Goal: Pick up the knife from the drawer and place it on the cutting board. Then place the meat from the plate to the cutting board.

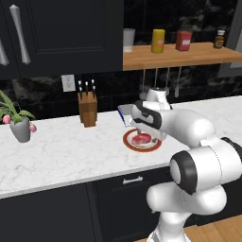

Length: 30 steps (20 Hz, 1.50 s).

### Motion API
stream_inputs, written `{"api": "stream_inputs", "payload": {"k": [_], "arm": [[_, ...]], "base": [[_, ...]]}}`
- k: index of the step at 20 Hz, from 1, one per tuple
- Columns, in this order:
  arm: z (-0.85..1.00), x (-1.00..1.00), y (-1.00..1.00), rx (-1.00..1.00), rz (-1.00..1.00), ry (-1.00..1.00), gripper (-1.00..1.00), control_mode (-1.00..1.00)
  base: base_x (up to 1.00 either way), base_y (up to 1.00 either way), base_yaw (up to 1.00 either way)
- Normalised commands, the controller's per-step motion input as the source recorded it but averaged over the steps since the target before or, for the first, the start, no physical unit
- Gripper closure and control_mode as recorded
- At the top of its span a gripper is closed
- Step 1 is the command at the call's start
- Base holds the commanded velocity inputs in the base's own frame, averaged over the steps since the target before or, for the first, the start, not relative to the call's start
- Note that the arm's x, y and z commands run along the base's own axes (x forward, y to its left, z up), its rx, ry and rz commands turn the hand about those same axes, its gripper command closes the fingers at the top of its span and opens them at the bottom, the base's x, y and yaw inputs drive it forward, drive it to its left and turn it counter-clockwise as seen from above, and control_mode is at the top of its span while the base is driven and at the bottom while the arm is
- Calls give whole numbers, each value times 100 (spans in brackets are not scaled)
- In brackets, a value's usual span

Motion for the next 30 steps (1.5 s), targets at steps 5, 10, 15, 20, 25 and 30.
{"api": "stream_inputs", "payload": {"k": [5,10,15,20,25,30], "arm": [[-24,24,0,0,-6,3,-100,-100],[-24,15,0,0,-10,1,-100,-100],[-25,17,0,0,-11,1,-100,-100],[-20,25,0,0,-9,1,-100,-100],[-16,28,0,0,-7,0,-100,-100],[-16,27,0,0,-6,0,-100,-100]], "base": [[0,0,0],[0,0,0],[0,0,0],[0,0,0],[0,0,0],[0,0,0]]}}
